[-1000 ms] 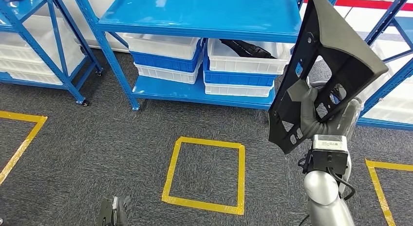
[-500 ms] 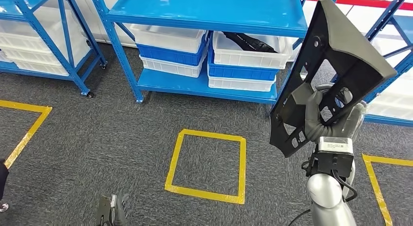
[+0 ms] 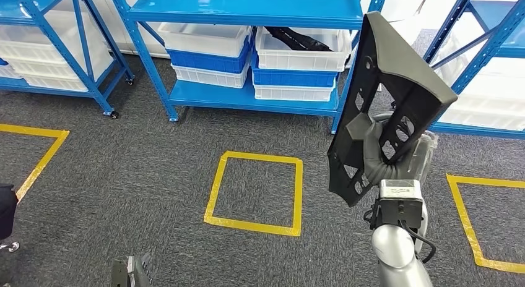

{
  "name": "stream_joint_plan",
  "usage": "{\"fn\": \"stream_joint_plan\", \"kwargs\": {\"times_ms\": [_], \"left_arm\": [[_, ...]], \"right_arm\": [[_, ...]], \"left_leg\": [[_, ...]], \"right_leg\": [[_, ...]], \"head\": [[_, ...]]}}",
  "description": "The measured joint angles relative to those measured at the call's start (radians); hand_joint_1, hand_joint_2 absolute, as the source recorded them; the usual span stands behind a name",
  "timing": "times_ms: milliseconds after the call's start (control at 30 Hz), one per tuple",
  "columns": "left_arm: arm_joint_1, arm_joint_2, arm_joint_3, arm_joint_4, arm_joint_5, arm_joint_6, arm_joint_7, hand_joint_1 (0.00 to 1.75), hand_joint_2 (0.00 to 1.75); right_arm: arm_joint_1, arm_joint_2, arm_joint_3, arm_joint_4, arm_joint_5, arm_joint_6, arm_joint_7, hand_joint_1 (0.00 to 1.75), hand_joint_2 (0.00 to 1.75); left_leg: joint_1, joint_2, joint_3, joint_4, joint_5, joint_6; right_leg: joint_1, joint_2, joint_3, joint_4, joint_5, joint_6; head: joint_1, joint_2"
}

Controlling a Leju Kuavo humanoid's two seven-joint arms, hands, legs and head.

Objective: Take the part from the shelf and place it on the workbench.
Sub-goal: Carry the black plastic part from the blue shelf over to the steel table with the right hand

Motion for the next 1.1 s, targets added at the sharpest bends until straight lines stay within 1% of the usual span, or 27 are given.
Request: {"fn": "stream_joint_plan", "kwargs": {"times_ms": [33,67,133,167,200,233,300,333,367,433,467,500,533,567,600,633,700,767,800,833,900,933,967,1000,1033,1067,1100], "left_arm": [[0.001,0.0,0.006,0.0,0.001,0.0,-0.001,0.0,0.0],[0.002,0.0,0.011,-0.001,0.001,0.001,-0.001,0.0,0.0],[0.001,0.002,0.02,-0.006,0.002,0.002,-0.003,0.0,0.0],[0.001,0.003,0.025,-0.008,0.002,0.003,-0.005,0.0,0.0],[0.001,0.004,0.029,-0.01,0.003,0.004,-0.008,0.0,0.0],[0.001,0.004,0.034,-0.011,0.003,0.006,-0.011,0.0,0.0],[0.003,0.004,0.043,-0.012,0.002,0.006,-0.015,0.0,0.0],[0.003,0.004,0.047,-0.012,-0.002,0.004,-0.016,0.0,0.0],[0.003,0.004,0.049,-0.013,-0.008,0.0,-0.016,0.0,0.0],[0.003,0.003,0.051,-0.014,-0.025,-0.008,-0.013,0.0,0.0],[0.002,0.001,0.051,-0.014,-0.033,-0.012,-0.01,0.0,0.0],[0.002,-0.001,0.051,-0.014,-0.041,-0.014,-0.006,0.0,0.0],[0.002,-0.003,0.051,-0.014,-0.045,-0.016,-0.001,0.0,0.0],[0.002,-0.004,0.051,-0.014,-0.048,-0.017,0.001,0.0,0.0],[0.001,-0.005,0.051,-0.015,-0.049,-0.017,0.003,0.0,0.0],[0.001,-0.005,0.051,-0.016,-0.051,-0.017,0.003,0.0,0.0],[-0.001,-0.004,0.051,-0.019,-0.057,-0.021,0.003,0.0,0.0],[-0.002,-0.004,0.051,-0.021,-0.067,-0.027,0.002,0.0,0.0],[-0.003,-0.004,0.051,-0.021,-0.071,-0.029,0.001,0.0,0.0],[-0.003,-0.003,0.051,-0.021,-0.074,-0.03,0.001,0.0,0.0],[-0.004,-0.004,0.051,-0.021,-0.078,-0.033,0.001,0.0,0.0],[-0.005,-0.004,0.052,-0.021,-0.078,-0.035,0.001,0.0,0.0],[-0.006,-0.004,0.053,-0.021,-0.078,-0.036,0.001,0.0,0.0],[-0.006,-0.003,0.054,-0.021,-0.078,-0.037,0.001,0.0,0.0],[-0.006,-0.003,0.055,-0.021,-0.078,-0.038,0.001,0.0,0.0],[-0.006,-0.003,0.056,-0.021,-0.078,-0.039,0.0,0.0,0.0],[-0.007,-0.003,0.057,-0.021,-0.078,-0.039,-0.002,0.0,0.0]], "right_arm": [[-0.005,0.006,0.004,0.003,0.0,0.002,0.001,1.75,1.75],[-0.009,0.011,0.006,0.005,0.0,0.003,0.002,1.75,1.75],[-0.017,0.02,0.01,0.007,0.0,0.004,0.003,1.75,1.75],[-0.022,0.023,0.011,0.007,-0.001,0.008,0.003,1.75,1.75],[-0.028,0.026,0.012,0.009,-0.002,0.013,0.003,1.75,1.75],[-0.035,0.029,0.013,0.011,-0.003,0.019,0.004,1.75,1.75],[-0.05,0.034,0.014,0.016,-0.008,0.031,0.009,1.75,1.75],[-0.059,0.035,0.014,0.02,-0.01,0.035,0.012,1.75,1.75],[-0.069,0.035,0.013,0.023,-0.012,0.037,0.015,1.75,1.75],[-0.083,0.034,0.008,0.03,-0.014,0.038,0.018,1.75,1.75],[-0.085,0.033,0.004,0.033,-0.015,0.038,0.018,1.75,1.75],[-0.086,0.032,-0.001,0.035,-0.015,0.038,0.019,1.75,1.75],[-0.086,0.031,-0.005,0.038,-0.016,0.037,0.019,1.75,1.75],[-0.086,0.03,-0.008,0.039,-0.016,0.037,0.019,1.75,1.75],[-0.087,0.03,-0.011,0.04,-0.016,0.037,0.019,1.75,1.75],[-0.088,0.029,-0.013,0.04,-0.017,0.037,0.019,1.75,1.75],[-0.089,0.029,-0.017,0.04,-0.016,0.037,0.019,1.75,1.75],[-0.089,0.028,-0.021,0.042,-0.013,0.036,0.018,1.75,1.75],[-0.089,0.028,-0.023,0.043,-0.012,0.036,0.018,1.75,1.75],[-0.09,0.028,-0.025,0.044,-0.011,0.036,0.018,1.75,1.75],[-0.092,0.028,-0.027,0.045,-0.011,0.037,0.018,1.75,1.75],[-0.094,0.028,-0.029,0.046,-0.011,0.037,0.018,1.75,1.75],[-0.094,0.027,-0.031,0.047,-0.012,0.038,0.017,1.75,1.75],[-0.094,0.027,-0.034,0.049,-0.013,0.038,0.016,1.75,1.75],[-0.094,0.026,-0.037,0.051,-0.015,0.038,0.015,1.75,1.75],[-0.094,0.026,-0.038,0.053,-0.016,0.038,0.013,1.75,1.75],[-0.095,0.026,-0.04,0.054,-0.018,0.038,0.012,1.75,1.75]], "left_leg": [[-0.002,0.0,0.028,-0.002,0.019,0.006],[-0.004,-0.002,0.073,-0.039,0.037,0.016],[-0.015,-0.005,0.192,-0.184,0.022,0.04],[-0.021,-0.006,0.235,-0.244,0.006,0.048],[-0.028,-0.006,0.261,-0.284,-0.007,0.054],[-0.033,-0.006,0.267,-0.3,-0.003,0.058],[-0.032,0.0,0.255,-0.322,0.029,0.067],[-0.029,0.004,0.245,-0.334,0.05,0.07],[-0.025,0.007,0.23,-0.343,0.07,0.071],[-0.025,0.009,0.194,-0.345,0.104,0.07],[-0.024,0.009,0.173,-0.344,0.12,0.067],[-0.022,0.01,0.152,-0.343,0.137,0.064],[-0.02,0.011,0.131,-0.342,0.153,0.059],[-0.016,0.012,0.111,-0.339,0.168,0.053],[-0.015,0.013,0.092,-0.334,0.181,0.045],[-0.014,0.013,0.075,-0.328,0.193,0.037],[-0.016,0.013,0.057,-0.319,0.215,0.024],[-0.014,0.013,0.054,-0.323,0.233,0.015],[-0.01,0.013,0.05,-0.319,0.224,0.012],[-0.007,0.012,0.043,-0.303,0.199,0.008],[-0.003,0.008,0.018,-0.212,0.096,0.001],[-0.003,0.006,0.002,-0.145,0.048,-0.002],[-0.003,0.005,-0.009,-0.081,0.019,-0.003],[-0.003,0.005,-0.01,-0.038,0.012,-0.003],[-0.003,0.005,0.006,-0.03,0.022,-0.001],[-0.003,0.005,0.035,-0.052,0.038,0.003],[-0.004,0.004,0.088,-0.119,0.048,0.009]], "right_leg": [[0.005,0.0,-0.017,0.001,0.012,-0.001],[0.009,0.0,-0.032,0.002,0.024,-0.001],[0.013,0.0,-0.051,0.003,0.044,0.003],[0.012,-0.002,-0.055,0.002,0.053,0.009],[0.009,-0.004,-0.056,0.0,0.062,0.015],[0.006,-0.005,-0.057,-0.002,0.071,0.023],[0.005,-0.004,-0.069,0.0,0.073,0.03],[0.007,-0.002,-0.082,0.019,0.05,0.029],[0.008,0.0,-0.099,0.051,0.014,0.024],[0.002,0.001,-0.131,0.166,-0.074,0.019],[-0.002,0.001,-0.137,0.224,-0.093,0.026],[-0.007,0.001,-0.133,0.265,-0.094,0.039],[-0.012,0.001,-0.114,0.274,-0.075,0.056],[-0.017,0.001,-0.079,0.247,-0.05,0.072],[-0.022,0.001,-0.028,0.187,-0.039,0.082],[-0.022,0.002,0.03,0.108,-0.047,0.085],[-0.016,0.004,0.097,-0.001,-0.084,0.069],[-0.015,0.004,0.093,-0.013,-0.09,0.046],[-0.016,0.002,0.086,-0.01,-0.084,0.034],[-0.018,0.001,0.078,-0.007,-0.074,0.021],[-0.016,-0.001,0.058,-0.007,-0.051,0.002],[-0.014,-0.001,0.046,-0.006,-0.04,-0.002],[-0.011,-0.001,0.034,-0.005,-0.028,-0.003],[-0.009,0.0,0.022,-0.004,-0.018,-0.002],[-0.007,0.0,0.011,-0.004,-0.009,-0.001],[-0.006,0.001,0.002,-0.003,-0.002,0.002],[-0.005,0.001,-0.004,-0.003,0.003,0.006]], "head": [[0.0,0.0],[0.0,0.0],[0.001,0.0],[0.001,0.0],[0.0,0.0],[-0.001,0.0],[-0.003,0.0],[-0.001,0.0],[0.002,0.0],[0.007,0.0],[0.007,0.0],[0.008,0.0],[0.008,0.0],[0.008,0.0],[0.008,0.0],[0.01,0.0],[0.009,0.0],[0.005,0.0],[0.003,0.0],[0.002,0.0],[0.0,0.0],[-0.001,0.0],[-0.002,0.0],[-0.002,0.0],[-0.002,0.0],[-0.002,0.0],[-0.002,0.0]]}}
